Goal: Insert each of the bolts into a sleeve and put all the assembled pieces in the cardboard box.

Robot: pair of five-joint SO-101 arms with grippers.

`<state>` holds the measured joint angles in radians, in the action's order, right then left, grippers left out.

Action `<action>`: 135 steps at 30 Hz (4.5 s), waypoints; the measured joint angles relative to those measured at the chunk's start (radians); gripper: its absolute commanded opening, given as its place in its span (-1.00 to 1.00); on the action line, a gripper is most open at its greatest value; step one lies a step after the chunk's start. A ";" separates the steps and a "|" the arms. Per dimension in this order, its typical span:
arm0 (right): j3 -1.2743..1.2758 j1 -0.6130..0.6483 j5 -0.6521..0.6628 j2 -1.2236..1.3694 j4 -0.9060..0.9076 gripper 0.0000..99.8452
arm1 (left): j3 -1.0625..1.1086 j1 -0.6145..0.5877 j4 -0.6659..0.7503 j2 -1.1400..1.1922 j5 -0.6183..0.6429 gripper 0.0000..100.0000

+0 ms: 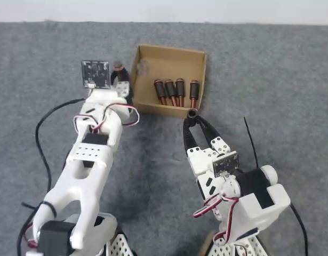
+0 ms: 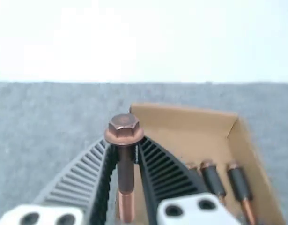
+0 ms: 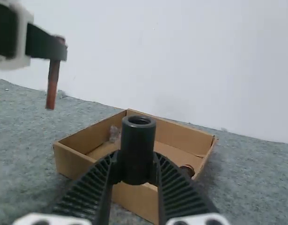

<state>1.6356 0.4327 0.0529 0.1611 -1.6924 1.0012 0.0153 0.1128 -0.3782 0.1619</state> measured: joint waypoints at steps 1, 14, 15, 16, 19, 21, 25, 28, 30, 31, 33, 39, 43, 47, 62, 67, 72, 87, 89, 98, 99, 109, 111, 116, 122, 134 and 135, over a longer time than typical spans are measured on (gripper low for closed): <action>0.000 0.000 0.000 0.000 0.008 -0.99 | -0.017 0.003 0.000 0.000 0.000 -0.98; 0.000 0.000 0.002 0.000 0.051 -0.99 | -0.074 0.170 -0.221 -0.336 -0.003 -0.98; 0.000 0.000 0.002 0.000 0.051 -0.99 | -0.074 0.198 -0.259 -0.370 -0.003 -0.98; 0.000 0.000 0.002 0.000 0.051 -0.99 | -0.074 0.222 -0.282 -0.404 -0.002 -0.98; 0.000 0.000 0.002 0.000 0.051 -0.99 | -0.074 0.287 -0.304 -0.479 0.000 -0.98; 0.000 0.025 0.002 0.000 0.058 -0.99 | -0.074 0.308 -0.307 -0.508 -0.002 -0.98; 0.000 0.048 0.002 0.000 0.060 -0.99 | -0.072 0.318 -0.307 -0.526 0.000 -0.98; 0.000 0.048 0.002 0.000 0.060 -0.99 | -0.041 0.319 -0.307 -0.534 0.000 -0.98; 0.000 0.048 0.002 0.000 0.060 -0.99 | -0.015 0.319 -0.307 -0.534 0.000 -0.98; 0.000 0.052 0.002 0.000 0.060 -0.99 | -0.008 0.319 -0.307 -0.535 0.000 -0.98; 0.000 0.083 0.002 0.000 0.060 -0.99 | 0.012 0.319 -0.307 -0.535 0.005 -0.98; 0.000 0.117 0.002 0.000 0.060 -0.99 | 0.087 0.293 -0.238 -0.535 0.187 -0.98; 0.000 0.120 0.002 0.000 0.060 -0.99 | 0.138 0.295 -0.221 -0.535 0.230 -0.98; 0.000 0.120 0.002 0.000 0.060 -0.99 | 0.153 0.285 -0.221 -0.535 0.235 -0.98; 0.000 0.120 0.002 0.000 0.060 -0.99 | 0.213 0.353 -0.218 -0.537 0.236 -0.98; 0.000 0.120 0.002 0.000 0.060 -0.99 | 0.213 0.353 -0.218 -0.537 0.236 -0.98; 0.000 0.120 0.002 0.000 0.060 -0.99 | 0.213 0.353 -0.218 -0.537 0.236 -0.98; 0.000 0.120 0.002 0.000 0.060 -0.99 | 0.252 0.442 -0.218 -0.537 0.120 -0.98; 0.000 0.120 0.002 0.000 0.060 -0.99 | 0.256 0.442 -0.218 -0.537 0.118 -0.98; 0.000 0.120 0.005 0.000 0.060 -0.99 | 0.290 0.442 -0.213 -0.537 0.120 -0.98; 0.000 0.120 0.005 0.000 0.060 -0.99 | 0.295 0.443 -0.213 -0.537 0.117 -0.98; 0.000 0.121 0.005 0.000 0.060 -0.99 | 0.358 0.446 -0.213 -0.537 0.123 -0.98; 0.000 0.121 0.005 0.000 0.060 -0.99 | 0.374 0.448 -0.213 -0.537 0.123 -0.98; 0.000 0.121 0.005 0.000 0.060 -0.99 | 0.414 0.450 -0.212 -0.537 0.123 -0.98; 0.000 0.121 0.006 0.000 0.061 -0.99 | 0.439 0.450 -0.195 -0.555 0.123 -0.98; 0.000 0.121 0.006 0.000 0.061 -0.99 | 0.440 0.450 -0.193 -0.555 0.123 -0.78; 0.000 0.121 0.006 0.000 0.061 -0.99 | 0.440 0.450 -0.193 -0.555 0.123 -0.73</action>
<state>1.6356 0.5539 0.0591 0.1611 -1.6310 1.4415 0.4649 -0.0806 -0.9337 0.2846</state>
